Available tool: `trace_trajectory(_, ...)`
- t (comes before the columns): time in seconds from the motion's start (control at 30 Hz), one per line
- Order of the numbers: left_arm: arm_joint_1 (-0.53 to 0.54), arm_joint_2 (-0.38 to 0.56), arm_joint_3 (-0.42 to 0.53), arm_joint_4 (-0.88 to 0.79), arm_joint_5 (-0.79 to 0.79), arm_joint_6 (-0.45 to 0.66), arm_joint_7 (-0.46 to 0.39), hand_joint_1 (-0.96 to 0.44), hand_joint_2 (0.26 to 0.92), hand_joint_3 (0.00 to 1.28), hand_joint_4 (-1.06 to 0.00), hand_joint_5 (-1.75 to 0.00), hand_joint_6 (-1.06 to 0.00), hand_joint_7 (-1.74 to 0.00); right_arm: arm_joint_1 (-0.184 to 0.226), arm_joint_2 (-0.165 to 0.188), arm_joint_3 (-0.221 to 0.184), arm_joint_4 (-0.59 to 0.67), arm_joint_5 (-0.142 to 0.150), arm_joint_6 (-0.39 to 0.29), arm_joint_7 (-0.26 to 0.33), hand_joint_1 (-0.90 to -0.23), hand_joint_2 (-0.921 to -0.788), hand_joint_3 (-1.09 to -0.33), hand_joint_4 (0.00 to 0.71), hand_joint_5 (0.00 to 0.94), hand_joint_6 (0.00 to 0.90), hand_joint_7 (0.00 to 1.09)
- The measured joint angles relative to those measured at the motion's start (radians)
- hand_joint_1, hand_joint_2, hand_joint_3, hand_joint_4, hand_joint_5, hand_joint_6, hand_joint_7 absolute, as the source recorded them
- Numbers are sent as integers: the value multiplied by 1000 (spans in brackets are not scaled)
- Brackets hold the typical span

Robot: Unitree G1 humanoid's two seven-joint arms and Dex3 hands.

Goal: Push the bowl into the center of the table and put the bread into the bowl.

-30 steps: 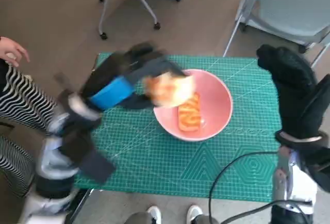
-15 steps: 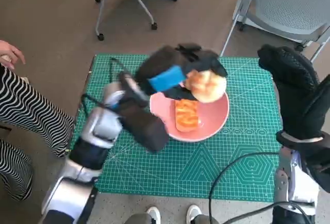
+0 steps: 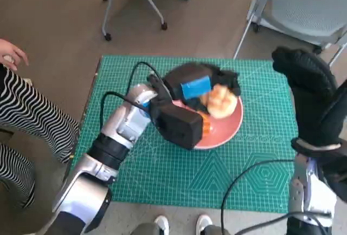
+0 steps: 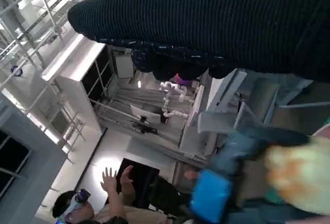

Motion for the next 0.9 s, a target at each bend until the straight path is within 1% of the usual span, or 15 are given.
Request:
trace_trajectory(0.17,0,5,-4,-4,-4,20,-43,-265,815,12,-127,-14,-242,-218,1,0,-3,-3,-1,3,-2,-695,-921,-701,183,1,67,547)
trace_trajectory(0.23,0,12,-2,-7,-11,17,-61,-278,806,6,-81,-5,-212,-185,1,0,-4,-3,-1,3,-3,-695,-921,-701,183,1,66,548)
trace_trajectory(0.37,0,31,8,-17,-45,19,-120,-278,785,1,-24,-1,-163,-144,1,0,-5,-3,-2,4,-7,-697,-921,-701,182,1,65,549)
trace_trajectory(0.53,0,51,51,-43,-123,45,-210,-265,760,0,-3,1,-138,-120,0,0,-5,-3,-3,4,-10,-697,-921,-701,182,1,65,551)
trace_trajectory(0.6,0,62,83,-57,-170,67,-249,-259,751,0,-1,1,-133,-115,-1,0,-5,-3,-3,5,-10,-698,-921,-700,183,1,65,551)
trace_trajectory(0.73,1,84,154,-96,-259,107,-296,-264,743,1,1,1,-124,-102,-4,0,-5,-3,-3,7,-13,-697,-921,-700,183,1,65,552)
trace_trajectory(0.87,3,101,235,-151,-365,141,-324,-331,753,6,1,1,-124,-95,-12,0,-5,-3,-3,11,-18,-697,-921,-701,183,1,64,553)
trace_trajectory(0.9,4,103,258,-161,-398,142,-326,-370,773,16,1,1,-128,-95,-15,0,-4,-3,-3,11,-19,-697,-921,-701,183,1,64,553)
